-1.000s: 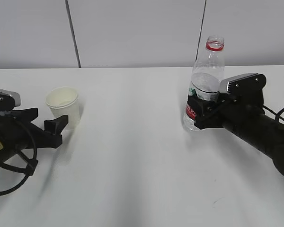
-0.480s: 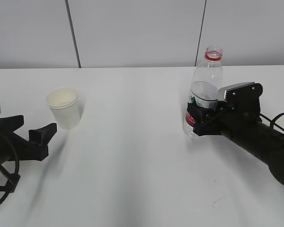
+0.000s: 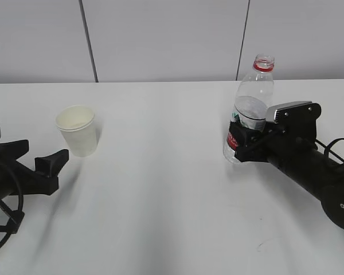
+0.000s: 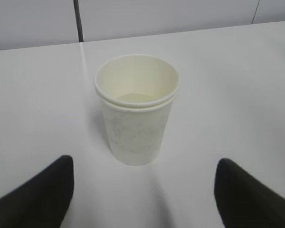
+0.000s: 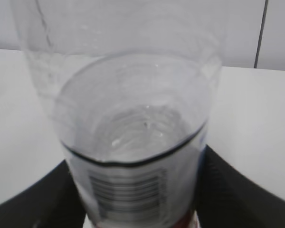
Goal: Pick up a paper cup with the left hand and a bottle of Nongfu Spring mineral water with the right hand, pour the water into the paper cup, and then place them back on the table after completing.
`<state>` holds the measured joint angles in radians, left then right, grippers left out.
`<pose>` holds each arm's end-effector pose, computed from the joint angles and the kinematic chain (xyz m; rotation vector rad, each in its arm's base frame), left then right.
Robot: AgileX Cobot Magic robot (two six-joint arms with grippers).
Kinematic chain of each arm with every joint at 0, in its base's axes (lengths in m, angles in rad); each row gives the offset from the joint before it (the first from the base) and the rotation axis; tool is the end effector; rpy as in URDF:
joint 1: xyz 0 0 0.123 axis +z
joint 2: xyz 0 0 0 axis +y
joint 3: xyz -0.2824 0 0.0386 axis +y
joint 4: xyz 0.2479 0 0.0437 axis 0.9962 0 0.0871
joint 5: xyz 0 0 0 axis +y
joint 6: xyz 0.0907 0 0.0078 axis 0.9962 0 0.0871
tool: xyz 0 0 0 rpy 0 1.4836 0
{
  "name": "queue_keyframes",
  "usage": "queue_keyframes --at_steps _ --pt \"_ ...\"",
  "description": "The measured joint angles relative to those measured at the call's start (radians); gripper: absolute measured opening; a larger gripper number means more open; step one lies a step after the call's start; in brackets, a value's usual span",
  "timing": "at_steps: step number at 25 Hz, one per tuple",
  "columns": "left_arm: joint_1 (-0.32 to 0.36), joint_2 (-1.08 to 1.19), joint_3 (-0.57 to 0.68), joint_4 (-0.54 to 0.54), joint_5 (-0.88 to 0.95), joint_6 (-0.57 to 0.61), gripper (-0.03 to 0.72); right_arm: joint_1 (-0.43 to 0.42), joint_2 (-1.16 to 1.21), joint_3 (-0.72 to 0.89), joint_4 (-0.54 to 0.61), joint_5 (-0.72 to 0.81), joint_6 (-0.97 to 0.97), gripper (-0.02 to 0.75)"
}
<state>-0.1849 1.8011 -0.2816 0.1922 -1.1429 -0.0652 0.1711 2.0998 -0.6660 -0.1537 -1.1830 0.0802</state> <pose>0.2370 -0.0604 0.1175 0.3072 1.8466 -0.2800 0.3346 0.0709 0.0925 -0.2344 1.7284 0.2650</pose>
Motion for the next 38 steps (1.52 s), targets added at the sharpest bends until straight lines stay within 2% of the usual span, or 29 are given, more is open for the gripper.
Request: queue_keyframes --at_steps 13,16,19,22,29,38 --pt "0.0 0.0 0.001 0.0 0.0 0.0 0.554 0.0 0.002 0.0 -0.021 0.0 0.0 0.451" --pt "0.0 0.0 0.002 0.0 0.0 0.0 0.554 0.0 0.002 0.0 -0.023 0.0 0.0 0.503" --pt "0.0 0.0 0.002 0.0 0.0 0.0 0.554 0.0 0.002 0.0 -0.021 0.002 0.002 0.6" --pt "0.0 0.0 0.002 0.0 0.0 0.0 0.554 0.0 0.004 0.004 -0.021 0.022 0.005 0.629" --pt "0.0 0.0 0.002 0.0 0.0 0.0 0.554 0.0 -0.027 0.042 -0.019 0.033 0.007 0.632" --pt "0.0 0.0 0.002 0.013 0.0 0.0 0.554 0.0 -0.166 0.179 -0.018 0.033 0.009 0.631"
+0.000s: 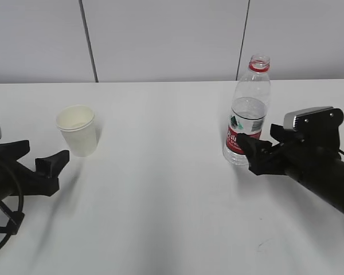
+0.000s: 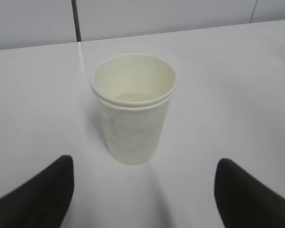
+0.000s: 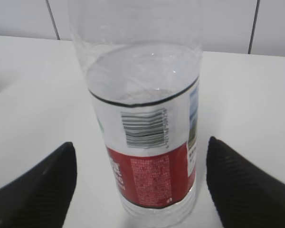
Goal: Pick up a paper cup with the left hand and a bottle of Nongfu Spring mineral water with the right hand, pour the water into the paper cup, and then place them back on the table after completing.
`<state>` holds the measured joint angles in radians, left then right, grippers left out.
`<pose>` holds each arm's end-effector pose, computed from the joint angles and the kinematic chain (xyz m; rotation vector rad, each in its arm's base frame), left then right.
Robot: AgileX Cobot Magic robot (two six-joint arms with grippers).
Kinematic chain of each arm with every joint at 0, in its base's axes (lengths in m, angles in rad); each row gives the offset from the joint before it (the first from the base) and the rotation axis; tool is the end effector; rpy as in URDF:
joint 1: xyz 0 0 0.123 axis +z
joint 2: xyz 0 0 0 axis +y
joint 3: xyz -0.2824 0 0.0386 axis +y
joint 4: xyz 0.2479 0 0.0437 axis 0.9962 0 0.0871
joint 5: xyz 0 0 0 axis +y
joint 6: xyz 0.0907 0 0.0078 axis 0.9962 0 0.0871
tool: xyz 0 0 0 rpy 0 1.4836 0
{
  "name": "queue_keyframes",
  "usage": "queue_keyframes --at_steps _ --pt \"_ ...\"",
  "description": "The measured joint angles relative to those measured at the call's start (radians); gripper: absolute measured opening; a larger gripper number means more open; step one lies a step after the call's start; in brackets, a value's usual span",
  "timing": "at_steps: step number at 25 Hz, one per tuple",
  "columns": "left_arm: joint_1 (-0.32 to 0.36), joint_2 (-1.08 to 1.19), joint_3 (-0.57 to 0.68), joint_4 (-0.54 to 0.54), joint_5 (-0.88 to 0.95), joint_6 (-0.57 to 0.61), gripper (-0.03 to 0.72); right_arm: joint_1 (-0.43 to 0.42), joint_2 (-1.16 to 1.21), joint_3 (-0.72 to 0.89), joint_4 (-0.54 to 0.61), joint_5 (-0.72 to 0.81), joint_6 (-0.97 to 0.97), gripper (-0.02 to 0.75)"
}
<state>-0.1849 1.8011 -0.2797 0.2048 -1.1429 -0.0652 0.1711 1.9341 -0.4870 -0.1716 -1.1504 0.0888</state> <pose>0.2361 -0.0613 0.1172 0.3201 1.8472 -0.2871 0.2914 0.0648 0.1133 -0.2491 1.7741 0.2756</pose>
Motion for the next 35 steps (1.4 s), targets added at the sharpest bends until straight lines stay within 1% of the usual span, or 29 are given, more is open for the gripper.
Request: queue_keyframes --at_steps 3,7,15,21,27,31,35 --pt "0.0 0.0 0.0 0.01 0.0 0.0 0.554 0.0 -0.059 0.03 0.0 0.018 0.0 0.629" --pt "0.0 0.0 0.0 0.013 0.0 0.0 0.554 0.0 -0.144 0.058 0.0 0.107 0.0 0.617" --pt "0.0 0.0 0.0 0.016 0.0 -0.018 0.553 0.0 -0.31 0.068 -0.002 0.374 0.006 0.572" --pt "0.0 -0.018 0.0 0.021 0.007 -0.025 0.538 0.0 -0.405 0.068 -0.003 0.542 0.039 0.557" --pt "0.0 -0.099 0.0 0.015 0.13 -0.026 0.531 0.0 -0.502 0.076 -0.003 0.712 0.063 0.557" --pt "0.0 -0.14 0.004 -0.036 0.232 -0.026 0.508 0.0 -0.565 0.076 -0.003 0.805 0.097 0.556" --pt "0.0 -0.179 0.004 -0.045 0.308 -0.065 0.498 0.0 -0.641 0.076 -0.003 0.919 0.115 0.556"
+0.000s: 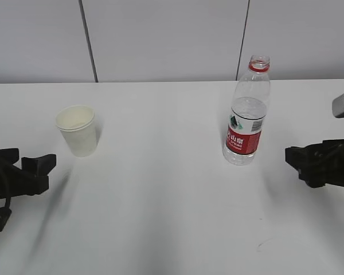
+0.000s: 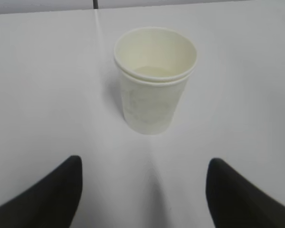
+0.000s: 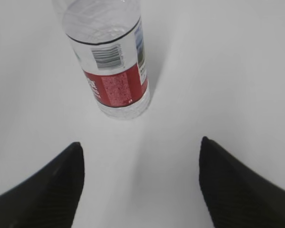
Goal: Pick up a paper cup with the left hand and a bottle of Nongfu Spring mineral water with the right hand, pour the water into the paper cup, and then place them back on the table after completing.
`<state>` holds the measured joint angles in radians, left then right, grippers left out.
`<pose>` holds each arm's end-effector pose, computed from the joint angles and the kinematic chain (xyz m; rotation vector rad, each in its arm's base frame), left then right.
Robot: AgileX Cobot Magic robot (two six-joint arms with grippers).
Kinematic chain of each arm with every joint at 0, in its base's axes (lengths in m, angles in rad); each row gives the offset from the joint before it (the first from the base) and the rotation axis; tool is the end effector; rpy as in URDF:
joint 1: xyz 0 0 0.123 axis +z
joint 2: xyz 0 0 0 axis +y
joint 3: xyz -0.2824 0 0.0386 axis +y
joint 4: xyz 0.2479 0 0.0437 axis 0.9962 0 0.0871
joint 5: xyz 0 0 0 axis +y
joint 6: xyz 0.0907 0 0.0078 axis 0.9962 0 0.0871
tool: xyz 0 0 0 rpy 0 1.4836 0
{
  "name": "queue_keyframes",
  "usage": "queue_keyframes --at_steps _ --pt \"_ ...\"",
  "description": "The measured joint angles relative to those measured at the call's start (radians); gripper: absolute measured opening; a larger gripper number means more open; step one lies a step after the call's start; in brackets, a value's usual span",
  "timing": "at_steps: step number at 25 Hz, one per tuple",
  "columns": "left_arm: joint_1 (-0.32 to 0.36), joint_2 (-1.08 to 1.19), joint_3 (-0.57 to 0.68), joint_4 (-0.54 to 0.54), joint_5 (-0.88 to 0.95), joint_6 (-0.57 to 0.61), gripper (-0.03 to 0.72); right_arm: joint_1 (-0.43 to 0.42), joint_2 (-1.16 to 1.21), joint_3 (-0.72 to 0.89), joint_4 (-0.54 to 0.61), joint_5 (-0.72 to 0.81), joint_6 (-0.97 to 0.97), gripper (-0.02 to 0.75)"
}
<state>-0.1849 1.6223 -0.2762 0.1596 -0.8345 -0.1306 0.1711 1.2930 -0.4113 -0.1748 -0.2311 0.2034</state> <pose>0.2271 -0.0534 0.1332 0.2380 1.9930 -0.2512 0.2238 0.0423 0.1927 -0.1709 2.1346 0.1623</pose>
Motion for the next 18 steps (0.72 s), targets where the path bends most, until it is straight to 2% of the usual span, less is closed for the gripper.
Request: queue_keyframes --at_steps 7,13,18 --pt "0.0 -0.11 0.0 -0.001 0.213 -0.047 0.491 0.0 -0.088 -0.053 0.008 0.251 0.008 0.556" --pt "-0.007 -0.215 -0.086 -0.001 0.572 -0.079 0.489 0.0 -0.108 -0.165 0.087 0.555 0.013 0.556" --pt "-0.023 -0.29 -0.219 -0.005 0.895 -0.08 0.47 0.0 -0.108 -0.264 0.135 0.815 0.013 0.556"
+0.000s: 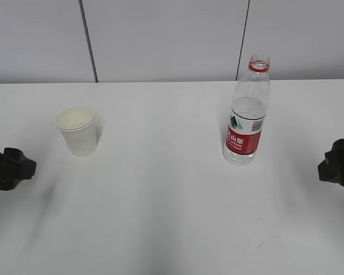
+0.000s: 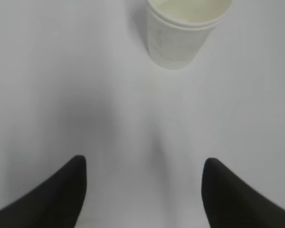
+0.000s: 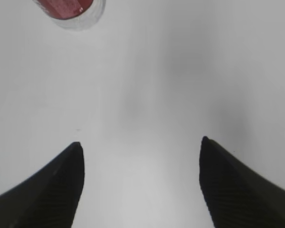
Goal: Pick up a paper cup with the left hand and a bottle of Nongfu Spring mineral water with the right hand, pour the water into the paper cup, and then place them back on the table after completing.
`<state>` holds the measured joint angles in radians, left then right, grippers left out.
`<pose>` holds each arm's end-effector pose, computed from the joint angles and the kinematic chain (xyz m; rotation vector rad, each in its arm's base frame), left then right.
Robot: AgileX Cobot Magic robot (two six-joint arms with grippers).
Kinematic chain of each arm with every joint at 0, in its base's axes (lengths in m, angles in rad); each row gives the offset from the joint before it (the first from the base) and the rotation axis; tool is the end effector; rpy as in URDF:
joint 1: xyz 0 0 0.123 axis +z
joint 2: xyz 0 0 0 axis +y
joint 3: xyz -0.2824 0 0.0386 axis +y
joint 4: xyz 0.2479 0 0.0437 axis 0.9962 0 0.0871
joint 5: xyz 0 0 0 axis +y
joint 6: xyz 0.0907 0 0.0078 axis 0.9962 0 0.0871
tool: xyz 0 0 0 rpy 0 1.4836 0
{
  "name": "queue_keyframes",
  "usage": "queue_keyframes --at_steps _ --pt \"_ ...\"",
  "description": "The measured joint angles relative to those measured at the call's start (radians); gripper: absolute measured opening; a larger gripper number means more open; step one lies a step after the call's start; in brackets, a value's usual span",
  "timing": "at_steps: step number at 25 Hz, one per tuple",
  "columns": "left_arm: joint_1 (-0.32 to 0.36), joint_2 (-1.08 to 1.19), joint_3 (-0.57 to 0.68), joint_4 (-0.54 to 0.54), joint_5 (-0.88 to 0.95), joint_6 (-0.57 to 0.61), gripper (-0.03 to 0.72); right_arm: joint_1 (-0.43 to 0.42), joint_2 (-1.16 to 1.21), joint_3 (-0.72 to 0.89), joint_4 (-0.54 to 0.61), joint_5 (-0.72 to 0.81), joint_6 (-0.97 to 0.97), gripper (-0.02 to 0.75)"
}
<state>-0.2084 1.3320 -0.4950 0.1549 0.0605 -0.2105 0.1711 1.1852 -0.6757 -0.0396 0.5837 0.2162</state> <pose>0.2270 -0.0471 0.1857 0.1771 2.3768 -0.1146 0.2131 0.0348 0.2395 0.0237 2.5795 0.1043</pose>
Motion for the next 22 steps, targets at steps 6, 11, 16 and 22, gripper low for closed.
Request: queue_keyframes --at_steps 6,11,16,22 --pt "0.0 -0.02 -0.162 -0.033 0.477 -0.001 0.452 0.0 0.0 -0.08 0.029 0.213 0.0 0.556" --pt "0.0 -0.02 -0.282 -0.071 0.803 -0.001 0.445 0.0 -0.001 -0.121 0.033 0.391 0.0 0.556" --pt "0.0 -0.02 -0.361 -0.094 1.008 -0.001 0.433 0.0 -0.001 -0.126 0.04 0.525 0.0 0.556" --pt "0.0 -0.02 -0.383 -0.095 1.099 -0.001 0.429 0.0 -0.001 -0.135 0.04 0.625 0.0 0.556"
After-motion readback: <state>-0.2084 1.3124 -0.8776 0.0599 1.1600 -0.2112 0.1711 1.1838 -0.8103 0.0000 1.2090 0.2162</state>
